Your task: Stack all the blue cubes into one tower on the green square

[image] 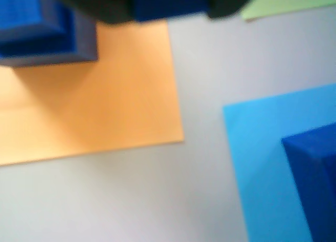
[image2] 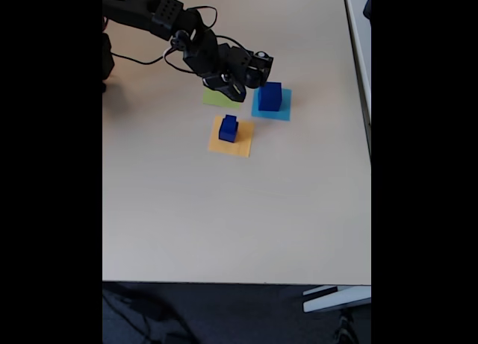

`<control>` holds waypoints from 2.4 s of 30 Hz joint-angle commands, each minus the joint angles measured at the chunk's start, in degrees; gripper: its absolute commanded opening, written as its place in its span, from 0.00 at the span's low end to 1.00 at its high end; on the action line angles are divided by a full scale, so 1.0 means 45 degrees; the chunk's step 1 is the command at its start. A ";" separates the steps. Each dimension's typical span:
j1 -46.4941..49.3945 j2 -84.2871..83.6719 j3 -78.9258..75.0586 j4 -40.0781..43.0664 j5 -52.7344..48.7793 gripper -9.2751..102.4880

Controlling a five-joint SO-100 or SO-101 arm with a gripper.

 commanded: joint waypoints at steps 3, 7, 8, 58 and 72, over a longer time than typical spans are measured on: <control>0.0293 0.1113 -0.0117 -0.0156 -0.0234 0.11; 0.0332 0.1289 0.0449 -0.0566 -0.0137 0.11; 0.0332 0.1426 0.0781 -0.0820 -0.0117 0.11; 0.1816 0.1309 0.1953 -0.2285 -0.0703 0.11; 0.1738 0.1465 0.2988 -0.2949 -0.0625 0.10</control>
